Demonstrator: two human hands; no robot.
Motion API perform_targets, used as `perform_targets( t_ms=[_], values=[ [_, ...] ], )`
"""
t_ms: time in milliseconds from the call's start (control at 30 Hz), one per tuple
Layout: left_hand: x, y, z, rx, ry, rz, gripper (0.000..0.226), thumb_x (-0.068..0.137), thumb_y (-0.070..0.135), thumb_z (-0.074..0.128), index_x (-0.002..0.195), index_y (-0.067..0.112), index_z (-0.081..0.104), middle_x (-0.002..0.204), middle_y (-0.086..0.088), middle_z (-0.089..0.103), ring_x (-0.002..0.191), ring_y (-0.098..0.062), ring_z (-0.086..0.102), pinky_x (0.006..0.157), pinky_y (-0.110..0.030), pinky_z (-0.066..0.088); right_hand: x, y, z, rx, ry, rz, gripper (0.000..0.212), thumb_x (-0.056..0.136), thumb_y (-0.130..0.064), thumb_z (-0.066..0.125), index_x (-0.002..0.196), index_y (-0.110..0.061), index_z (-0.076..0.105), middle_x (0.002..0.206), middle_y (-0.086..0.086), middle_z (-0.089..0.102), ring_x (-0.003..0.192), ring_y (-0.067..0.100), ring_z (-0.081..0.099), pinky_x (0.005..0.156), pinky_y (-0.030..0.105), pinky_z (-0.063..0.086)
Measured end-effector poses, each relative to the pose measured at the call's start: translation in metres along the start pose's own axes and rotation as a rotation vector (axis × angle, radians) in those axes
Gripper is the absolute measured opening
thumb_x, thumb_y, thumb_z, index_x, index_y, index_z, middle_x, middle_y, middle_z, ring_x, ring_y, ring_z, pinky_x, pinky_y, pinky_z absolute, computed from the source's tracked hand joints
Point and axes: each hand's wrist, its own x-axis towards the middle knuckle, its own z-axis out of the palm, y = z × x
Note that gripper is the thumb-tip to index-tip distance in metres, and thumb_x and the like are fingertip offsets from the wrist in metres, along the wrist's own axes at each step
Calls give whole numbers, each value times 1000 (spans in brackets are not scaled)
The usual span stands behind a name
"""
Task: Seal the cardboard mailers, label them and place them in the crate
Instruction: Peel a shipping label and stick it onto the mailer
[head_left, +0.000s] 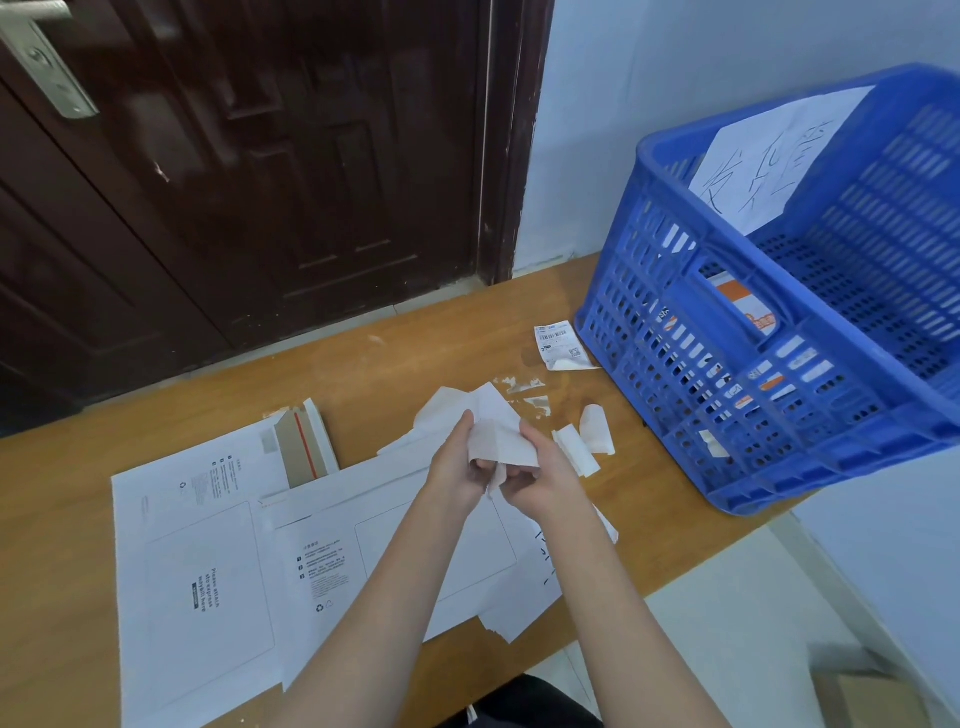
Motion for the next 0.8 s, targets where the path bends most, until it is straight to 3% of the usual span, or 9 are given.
perform_targets(
  t_ms=[100, 167, 333, 400, 433, 600, 633, 700, 800],
  values=[
    [-4, -1, 3, -147, 50, -56, 22, 96, 25, 58, 87, 5, 55, 83, -10, 59, 73, -22, 59, 67, -35, 50, 2, 5, 2, 43, 3, -11, 22, 91, -21, 63, 76, -10, 53, 43, 2, 48, 35, 12, 43, 39, 18, 43],
    [-5, -2, 5, -234, 53, -72, 21, 95, 24, 59, 89, 5, 54, 84, -10, 58, 74, -22, 58, 67, -35, 51, 2, 7, 3, 82, 0, -11, 22, 92, -22, 61, 76, -8, 52, 41, 2, 47, 36, 14, 45, 42, 21, 47],
    [-11, -5, 8, -460, 29, -56, 21, 96, 22, 57, 88, 4, 53, 85, -11, 56, 73, -21, 57, 39, -26, 51, -7, 6, 11, 193, -54, 5, 17, 93, -21, 60, 96, -5, 56, 61, 12, 63, 55, 26, 66, 49, 32, 56],
    [-9, -4, 9, -474, 18, -49, 24, 96, 26, 57, 99, 3, 54, 90, -12, 58, 77, -22, 58, 49, -30, 55, -10, 9, 13, 234, -85, 5, 22, 94, -22, 58, 104, -3, 56, 77, 14, 65, 72, 28, 65, 60, 36, 57],
    [-7, -3, 9, -471, 14, -40, 26, 96, 29, 57, 102, 4, 54, 91, -12, 59, 78, -22, 59, 55, -33, 54, -11, 10, 13, 259, -98, 2, 21, 94, -22, 57, 102, -3, 56, 77, 15, 65, 73, 28, 64, 56, 34, 57],
    [-4, 6, -3, -600, -114, -21, 44, 91, 49, 54, 98, 6, 56, 59, -7, 58, 59, -22, 62, 53, -27, 54, -6, 4, 12, 318, -74, -50, 20, 93, -27, 60, 82, -10, 54, 52, 2, 57, 42, 14, 56, 41, 18, 46],
    [0, 7, -8, -572, -152, -8, 48, 87, 52, 57, 98, 6, 56, 56, -5, 56, 60, -21, 61, 57, -27, 52, -5, 1, 12, 304, -65, -78, 24, 93, -29, 61, 78, -11, 52, 49, 1, 52, 37, 12, 51, 38, 17, 42],
    [4, 6, -14, -377, -187, 36, 57, 77, 58, 63, 102, 7, 59, 72, -4, 62, 79, -21, 60, 67, -28, 47, -4, -2, 12, 279, -90, -131, 28, 93, -34, 59, 78, -13, 49, 54, 2, 45, 31, 11, 41, 34, 17, 36],
    [7, 1, -12, 33, -102, 122, 61, 76, 61, 64, 110, 11, 59, 93, -2, 64, 90, -19, 58, 74, -30, 42, 1, -3, 11, 265, -150, -170, 29, 95, -38, 53, 79, -13, 49, 58, 3, 46, 31, 9, 30, 35, 16, 29]
  ],
)
